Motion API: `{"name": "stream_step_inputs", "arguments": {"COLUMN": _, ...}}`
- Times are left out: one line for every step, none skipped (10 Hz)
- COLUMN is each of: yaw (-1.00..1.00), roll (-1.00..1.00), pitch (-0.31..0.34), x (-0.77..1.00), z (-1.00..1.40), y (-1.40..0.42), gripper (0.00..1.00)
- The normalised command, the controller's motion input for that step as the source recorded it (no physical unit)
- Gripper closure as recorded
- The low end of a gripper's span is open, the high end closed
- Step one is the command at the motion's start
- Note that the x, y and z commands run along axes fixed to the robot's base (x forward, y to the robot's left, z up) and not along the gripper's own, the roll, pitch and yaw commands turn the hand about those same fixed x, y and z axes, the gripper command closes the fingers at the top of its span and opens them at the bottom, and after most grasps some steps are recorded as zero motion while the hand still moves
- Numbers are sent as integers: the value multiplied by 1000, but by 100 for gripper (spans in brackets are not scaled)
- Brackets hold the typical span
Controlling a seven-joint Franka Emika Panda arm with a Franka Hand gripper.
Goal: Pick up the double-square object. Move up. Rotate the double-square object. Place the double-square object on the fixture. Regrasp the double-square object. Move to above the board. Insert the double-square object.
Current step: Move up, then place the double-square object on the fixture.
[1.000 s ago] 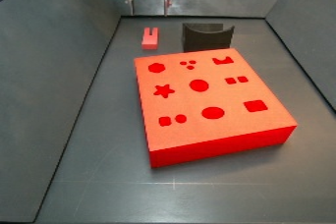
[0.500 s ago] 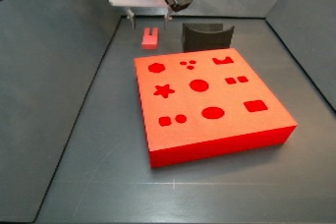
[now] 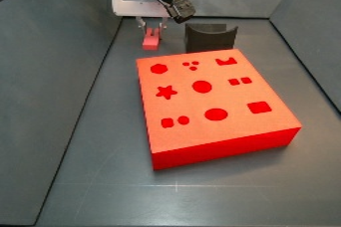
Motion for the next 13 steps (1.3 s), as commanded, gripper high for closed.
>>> {"name": "stream_step_inputs", "arguments": {"yaw": 0, "roll": 0, "pitch": 0, "x": 0, "z": 833, "y": 0, "gripper": 100}}
{"name": "stream_step_inputs", "arguments": {"yaw": 0, "roll": 0, "pitch": 4, "x": -4, "z": 826, "y": 0, "gripper": 100}}
{"name": "stream_step_inputs", "arguments": {"yaw": -6, "roll": 6, "pitch": 30, "x": -31, "z": 704, "y": 3, "gripper": 100}}
{"name": "stream_step_inputs", "arguments": {"yaw": -12, "roll": 16, "pitch": 43, "x": -24, "z": 580, "y": 6, "gripper": 100}}
{"name": "stream_step_inputs", "arguments": {"yaw": -15, "roll": 32, "pitch": 54, "x": -17, "z": 389, "y": 5, "gripper": 100}}
{"name": "stream_step_inputs", "arguments": {"yaw": -17, "roll": 41, "pitch": 57, "x": -20, "z": 290, "y": 5, "gripper": 100}}
{"name": "stream_step_inputs", "arguments": {"yaw": 0, "roll": 0, "pitch": 0, "x": 0, "z": 1000, "y": 0, "gripper": 100}}
{"name": "stream_step_inputs", "arguments": {"yaw": 1, "roll": 5, "pitch": -4, "x": 2, "z": 1000, "y": 0, "gripper": 100}}
{"name": "stream_step_inputs", "arguments": {"yaw": -2, "roll": 8, "pitch": 20, "x": -10, "z": 1000, "y": 1, "gripper": 100}}
{"name": "stream_step_inputs", "arguments": {"yaw": -11, "roll": 23, "pitch": 32, "x": -15, "z": 1000, "y": 3, "gripper": 100}}
{"name": "stream_step_inputs", "arguments": {"yaw": -21, "roll": 42, "pitch": 41, "x": -20, "z": 1000, "y": 6, "gripper": 100}}
{"name": "stream_step_inputs", "arguments": {"yaw": -23, "roll": 50, "pitch": 47, "x": -23, "z": 1000, "y": 7, "gripper": 100}}
{"name": "stream_step_inputs", "arguments": {"yaw": -23, "roll": 63, "pitch": 52, "x": -27, "z": 1000, "y": 8, "gripper": 100}}
